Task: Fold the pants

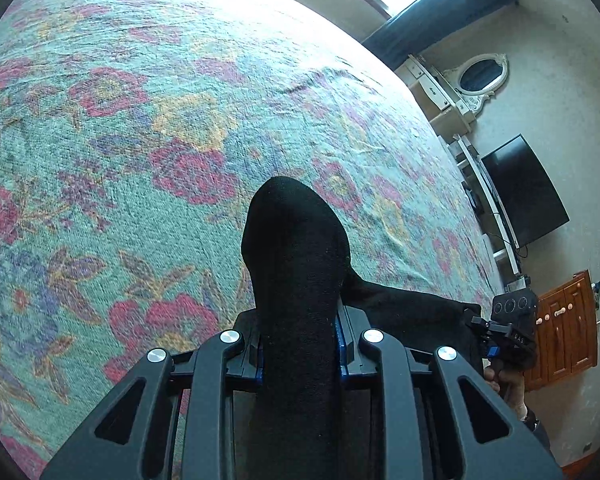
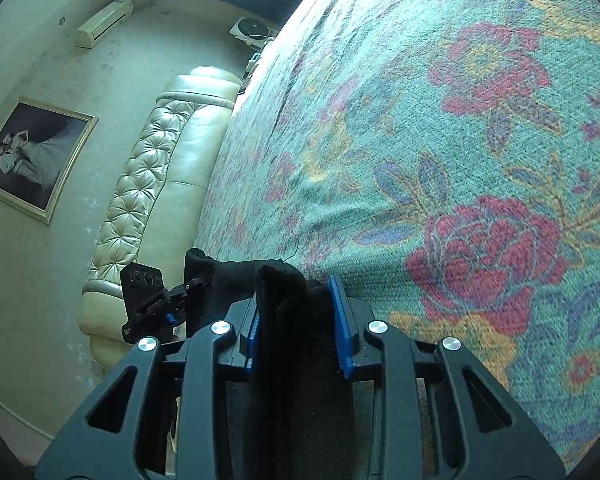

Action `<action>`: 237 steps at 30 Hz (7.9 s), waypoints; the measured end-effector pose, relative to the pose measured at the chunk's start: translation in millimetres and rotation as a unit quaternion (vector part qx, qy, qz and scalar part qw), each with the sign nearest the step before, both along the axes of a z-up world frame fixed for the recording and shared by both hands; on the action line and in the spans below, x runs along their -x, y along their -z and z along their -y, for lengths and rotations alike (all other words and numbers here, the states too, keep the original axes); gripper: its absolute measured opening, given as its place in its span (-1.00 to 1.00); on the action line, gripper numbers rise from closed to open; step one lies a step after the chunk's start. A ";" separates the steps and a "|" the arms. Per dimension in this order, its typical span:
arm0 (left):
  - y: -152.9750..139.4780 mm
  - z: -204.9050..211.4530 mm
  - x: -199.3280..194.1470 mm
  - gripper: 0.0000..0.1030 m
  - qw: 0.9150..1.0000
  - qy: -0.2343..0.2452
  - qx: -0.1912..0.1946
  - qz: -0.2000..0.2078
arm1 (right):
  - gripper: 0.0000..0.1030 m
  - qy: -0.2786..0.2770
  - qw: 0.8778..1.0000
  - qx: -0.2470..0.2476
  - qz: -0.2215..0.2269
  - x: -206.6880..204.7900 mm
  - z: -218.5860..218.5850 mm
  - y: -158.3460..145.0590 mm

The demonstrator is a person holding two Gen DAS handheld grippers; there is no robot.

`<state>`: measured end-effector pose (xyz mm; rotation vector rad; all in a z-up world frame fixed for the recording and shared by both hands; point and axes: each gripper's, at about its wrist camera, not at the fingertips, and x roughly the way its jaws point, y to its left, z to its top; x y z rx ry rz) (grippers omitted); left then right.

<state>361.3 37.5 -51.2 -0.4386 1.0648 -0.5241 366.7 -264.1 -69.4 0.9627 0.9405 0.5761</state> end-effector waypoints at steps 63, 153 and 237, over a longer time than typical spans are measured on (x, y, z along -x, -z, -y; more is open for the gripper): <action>19.1 -37.5 156.2 0.33 0.999 -0.018 0.024 -0.018 | -0.57 0.016 0.998 -0.056 -0.030 164.7 -4.0 35.1; -0.4 -45.7 190.7 -0.07 0.996 -0.070 0.053 0.017 | -0.47 0.064 0.998 -0.011 -0.015 188.0 -8.1 -7.8; -42.9 37.3 301.0 0.64 0.929 -0.107 -0.285 0.210 | 0.76 0.072 0.912 0.399 0.057 293.6 -131.3 -52.7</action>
